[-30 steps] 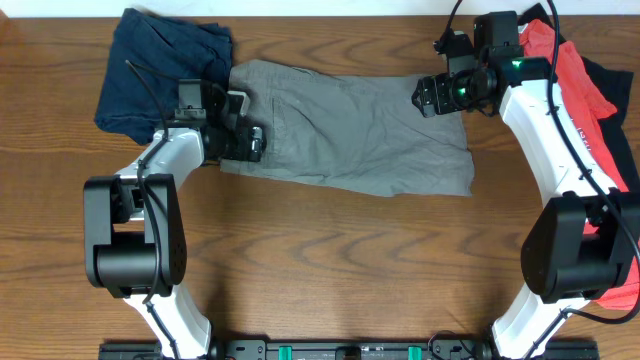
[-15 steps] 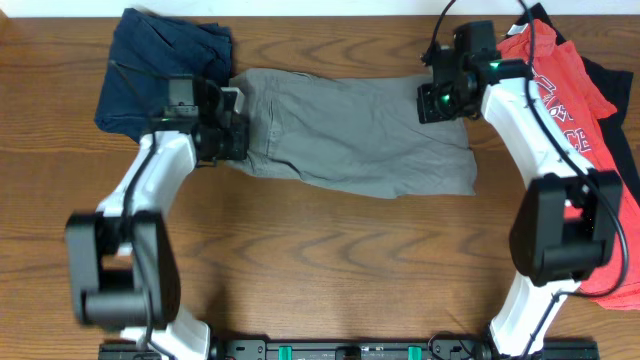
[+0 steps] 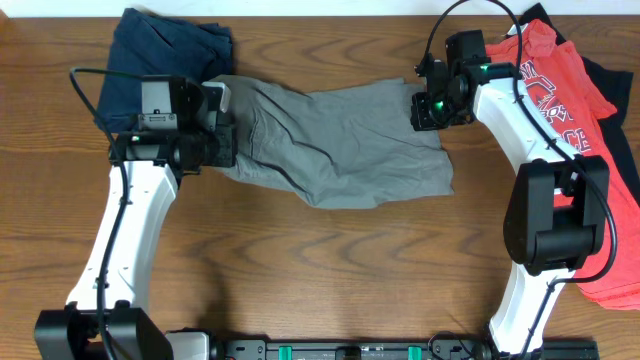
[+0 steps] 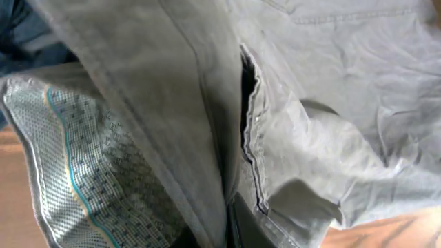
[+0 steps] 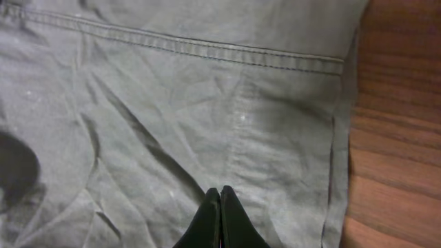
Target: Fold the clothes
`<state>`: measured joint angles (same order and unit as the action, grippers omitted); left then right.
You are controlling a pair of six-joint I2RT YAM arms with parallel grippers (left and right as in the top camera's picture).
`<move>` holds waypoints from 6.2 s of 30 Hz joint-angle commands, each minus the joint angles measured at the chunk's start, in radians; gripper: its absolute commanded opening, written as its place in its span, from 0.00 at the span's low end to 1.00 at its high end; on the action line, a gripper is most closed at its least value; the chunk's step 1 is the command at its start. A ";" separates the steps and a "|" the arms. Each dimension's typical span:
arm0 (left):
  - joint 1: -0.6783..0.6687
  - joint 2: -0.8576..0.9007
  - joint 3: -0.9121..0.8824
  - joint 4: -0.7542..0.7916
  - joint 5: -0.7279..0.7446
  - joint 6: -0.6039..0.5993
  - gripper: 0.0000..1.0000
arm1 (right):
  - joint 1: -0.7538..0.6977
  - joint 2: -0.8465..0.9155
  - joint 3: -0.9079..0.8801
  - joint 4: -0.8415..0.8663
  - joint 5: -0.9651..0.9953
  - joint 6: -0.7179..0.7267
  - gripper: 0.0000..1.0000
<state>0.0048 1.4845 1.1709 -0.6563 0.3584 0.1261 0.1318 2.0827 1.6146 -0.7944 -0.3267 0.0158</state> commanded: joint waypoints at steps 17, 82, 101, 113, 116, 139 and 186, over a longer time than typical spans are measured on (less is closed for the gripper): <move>-0.148 -0.014 0.250 -0.172 -0.011 0.076 0.06 | 0.005 0.014 -0.273 0.238 -0.022 0.082 0.01; -0.590 -0.004 0.264 0.439 -0.001 -0.203 0.98 | -0.124 -0.249 -0.108 0.140 -0.183 0.069 0.38; -0.342 -0.047 0.264 0.096 -0.087 -0.201 0.98 | 0.118 -0.206 -0.109 0.299 -0.045 0.201 0.81; -0.341 -0.047 0.264 0.091 -0.091 -0.187 0.98 | 0.050 -0.249 -0.110 0.275 -0.188 0.615 0.99; -0.341 -0.047 0.264 0.089 -0.091 -0.186 0.98 | 0.049 -0.249 -0.111 0.270 -0.216 0.646 0.99; -0.342 -0.047 0.260 0.073 -0.091 -0.180 0.98 | 0.085 -0.233 -0.254 0.493 -0.341 0.721 0.96; -0.341 -0.037 0.257 0.058 -0.091 -0.180 0.98 | 0.126 -0.214 -0.229 0.192 -0.033 0.085 0.01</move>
<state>-0.3412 1.4384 1.4193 -0.5953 0.2775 -0.0708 0.2382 1.8187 1.3937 -0.5629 -0.4011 0.1253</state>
